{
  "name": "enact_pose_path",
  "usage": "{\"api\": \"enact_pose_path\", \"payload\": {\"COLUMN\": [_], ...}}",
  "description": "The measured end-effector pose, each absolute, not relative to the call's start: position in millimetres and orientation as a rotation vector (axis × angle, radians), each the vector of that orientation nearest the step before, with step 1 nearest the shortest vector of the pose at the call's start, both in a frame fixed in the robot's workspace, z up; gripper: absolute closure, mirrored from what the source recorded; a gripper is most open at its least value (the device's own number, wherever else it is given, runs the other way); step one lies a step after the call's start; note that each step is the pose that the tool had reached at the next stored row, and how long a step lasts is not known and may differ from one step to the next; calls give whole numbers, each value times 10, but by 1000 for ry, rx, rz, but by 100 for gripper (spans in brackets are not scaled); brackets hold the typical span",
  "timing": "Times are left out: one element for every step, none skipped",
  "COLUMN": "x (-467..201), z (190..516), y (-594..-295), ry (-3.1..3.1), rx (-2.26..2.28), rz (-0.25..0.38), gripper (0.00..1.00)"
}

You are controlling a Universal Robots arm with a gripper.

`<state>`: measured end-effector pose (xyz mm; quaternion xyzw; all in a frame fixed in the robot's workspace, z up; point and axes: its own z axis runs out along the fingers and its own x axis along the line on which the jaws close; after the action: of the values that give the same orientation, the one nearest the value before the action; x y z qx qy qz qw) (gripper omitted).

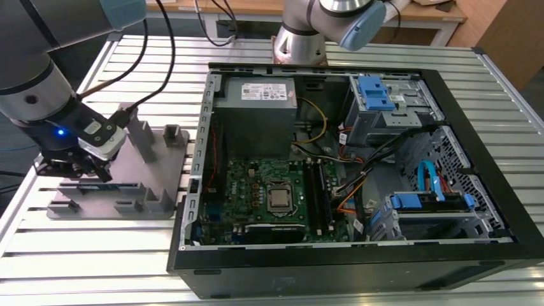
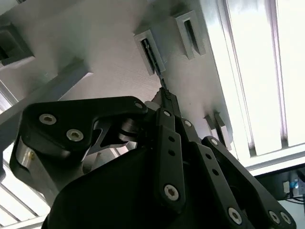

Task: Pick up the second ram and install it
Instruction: 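Pick up the second ram and move it above second insertion slot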

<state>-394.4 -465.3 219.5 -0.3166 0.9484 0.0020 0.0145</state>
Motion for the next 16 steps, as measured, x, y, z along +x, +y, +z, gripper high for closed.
{"api": "enact_pose_path", "payload": {"x": [-3944,-3944,-3944,-3944,-3944,-3944,-3944,-3944,-3944,-3944,-3944,-3944,-3944,-3944,-3944,-3944], "z": [2195,2195,2195,2195,2195,2195,2195,2195,2195,2195,2195,2195,2195,2195,2195,2195], "y": [-4653,-4653,-4653,-4653,-4653,-4653,-4653,-4653,-4653,-4653,-4653,-4653,-4653,-4653,-4653,-4653], "ry": [2947,2941,2935,2929,2924,2918,2912,2907,2902,2896,2891,2885,2880,2876,2871,2867], "rx": [-1002,-1019,-1036,-1053,-1069,-1084,-1099,-1113,-1127,-1140,-1155,-1168,-1181,-1192,-1203,-1213], "rz": [7,7,7,7,8,8,8,8,8,9,9,9,9,9,10,10], "gripper": [89,89,89,89,89,89,89,89,89,89,89,89,89,89,89,89]}}
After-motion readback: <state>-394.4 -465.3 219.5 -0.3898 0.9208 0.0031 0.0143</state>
